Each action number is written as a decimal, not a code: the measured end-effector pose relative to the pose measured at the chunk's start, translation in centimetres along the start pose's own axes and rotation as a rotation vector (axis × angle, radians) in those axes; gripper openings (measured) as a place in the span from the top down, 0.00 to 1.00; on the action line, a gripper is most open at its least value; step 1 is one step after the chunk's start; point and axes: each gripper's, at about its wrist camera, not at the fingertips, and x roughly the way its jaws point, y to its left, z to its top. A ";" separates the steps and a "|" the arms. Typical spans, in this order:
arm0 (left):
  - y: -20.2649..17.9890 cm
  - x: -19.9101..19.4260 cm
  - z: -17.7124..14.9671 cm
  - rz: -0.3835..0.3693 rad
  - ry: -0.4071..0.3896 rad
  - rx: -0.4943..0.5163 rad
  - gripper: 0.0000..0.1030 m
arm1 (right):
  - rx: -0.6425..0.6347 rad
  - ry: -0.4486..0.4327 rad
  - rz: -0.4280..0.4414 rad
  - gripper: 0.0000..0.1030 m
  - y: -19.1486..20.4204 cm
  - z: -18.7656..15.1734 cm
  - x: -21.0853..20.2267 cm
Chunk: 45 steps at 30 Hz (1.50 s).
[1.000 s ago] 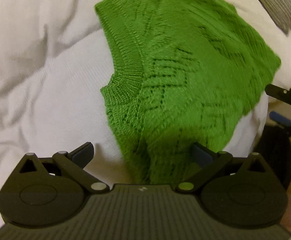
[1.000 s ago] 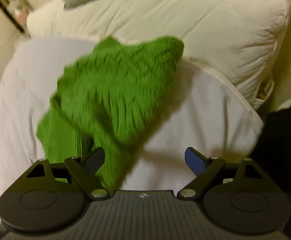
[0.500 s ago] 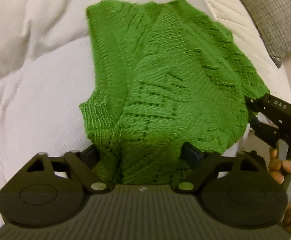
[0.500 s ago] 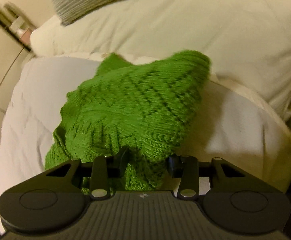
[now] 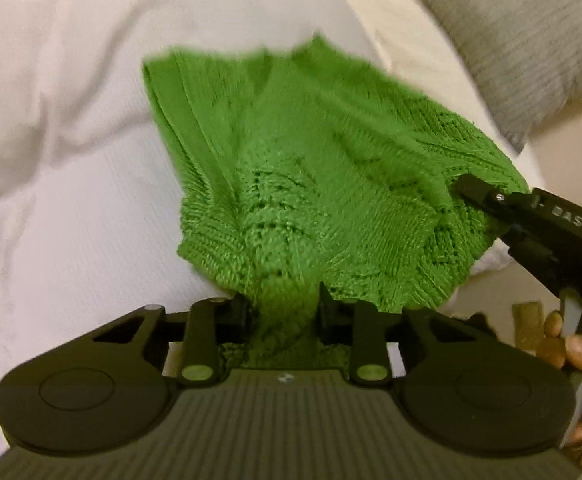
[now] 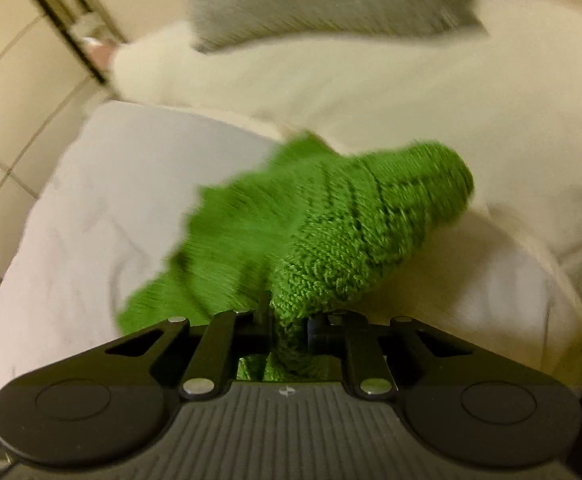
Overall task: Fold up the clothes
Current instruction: 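Close both grippers on the green vest's edge, then lift the vest with both grippers and lay it on the open bed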
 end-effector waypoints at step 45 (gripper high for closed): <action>51.8 -61.4 -29.9 0.653 -0.427 -0.418 0.57 | -0.744 0.429 0.493 0.51 70.5 -51.7 -10.8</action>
